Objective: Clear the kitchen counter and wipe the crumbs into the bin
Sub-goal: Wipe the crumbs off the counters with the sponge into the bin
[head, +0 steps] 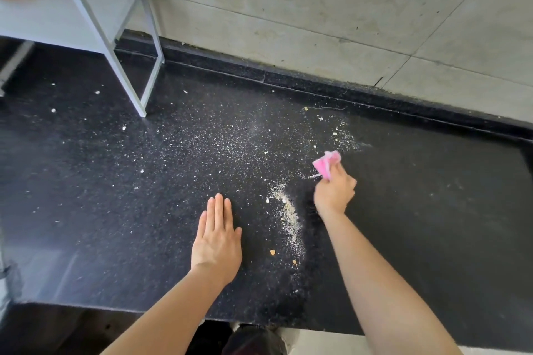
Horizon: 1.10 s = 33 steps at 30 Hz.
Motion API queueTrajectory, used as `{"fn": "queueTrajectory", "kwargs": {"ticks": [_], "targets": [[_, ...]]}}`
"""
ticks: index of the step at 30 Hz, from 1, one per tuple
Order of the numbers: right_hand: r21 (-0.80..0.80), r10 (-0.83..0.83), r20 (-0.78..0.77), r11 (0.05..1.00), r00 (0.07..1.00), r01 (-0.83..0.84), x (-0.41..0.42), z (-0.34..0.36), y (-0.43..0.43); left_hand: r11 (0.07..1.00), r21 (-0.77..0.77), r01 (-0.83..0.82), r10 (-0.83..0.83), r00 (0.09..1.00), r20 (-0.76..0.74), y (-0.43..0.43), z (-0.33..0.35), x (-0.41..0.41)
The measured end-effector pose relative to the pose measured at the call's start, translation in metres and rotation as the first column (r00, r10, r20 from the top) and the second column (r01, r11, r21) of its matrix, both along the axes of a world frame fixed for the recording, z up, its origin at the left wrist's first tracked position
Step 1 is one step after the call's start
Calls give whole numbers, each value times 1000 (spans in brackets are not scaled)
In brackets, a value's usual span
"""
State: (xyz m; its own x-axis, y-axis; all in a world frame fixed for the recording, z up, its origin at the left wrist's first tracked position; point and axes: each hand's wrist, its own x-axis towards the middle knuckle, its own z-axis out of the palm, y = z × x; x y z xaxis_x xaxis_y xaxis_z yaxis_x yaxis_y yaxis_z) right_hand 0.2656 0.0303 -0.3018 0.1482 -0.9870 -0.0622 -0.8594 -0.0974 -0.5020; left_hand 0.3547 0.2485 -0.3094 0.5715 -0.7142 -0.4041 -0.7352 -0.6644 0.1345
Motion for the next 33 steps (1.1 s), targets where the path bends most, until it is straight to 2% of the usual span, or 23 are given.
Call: {"fn": "queueTrajectory", "kwargs": {"ticks": [2,3,5,7,10,13,20,24,26,28,30,33], "targets": [[-22,164,4,986,986,-164,15,1,29,1000,20,7,-7,1000,6,-1,4,0],[20,243,42,970,969,-244,22,4,40,999,33,10,-10,1000,10,-2,5,0],[170,322,262,913,910,-372,31,12,56,998,60,18,-19,1000,17,-3,9,1],[316,192,498,868,845,-384,33,27,62,997,70,43,-45,999,27,-2,10,3],[400,41,556,862,830,-311,22,46,45,999,-15,48,-48,999,15,-2,11,5],[417,-71,528,890,846,-185,0,57,6,991,-132,9,-5,1000,28,-11,10,16],[311,-262,451,942,853,125,-44,45,-123,969,-207,-135,151,987,63,-71,0,67],[259,-358,224,918,906,299,-61,16,-190,964,-198,-179,200,975,96,-85,-15,77],[235,-402,109,899,909,369,-54,5,-197,957,-212,-198,222,971,92,-86,-18,75],[109,-309,53,947,950,302,-36,-3,-185,954,-211,-215,237,968,83,-88,-19,73],[8,-125,6,992,992,125,-17,-11,-158,957,-188,-221,240,967,81,-89,-18,73],[5,137,-35,991,990,-137,7,-12,-114,964,-137,-227,236,970,59,-90,-12,73]]}}
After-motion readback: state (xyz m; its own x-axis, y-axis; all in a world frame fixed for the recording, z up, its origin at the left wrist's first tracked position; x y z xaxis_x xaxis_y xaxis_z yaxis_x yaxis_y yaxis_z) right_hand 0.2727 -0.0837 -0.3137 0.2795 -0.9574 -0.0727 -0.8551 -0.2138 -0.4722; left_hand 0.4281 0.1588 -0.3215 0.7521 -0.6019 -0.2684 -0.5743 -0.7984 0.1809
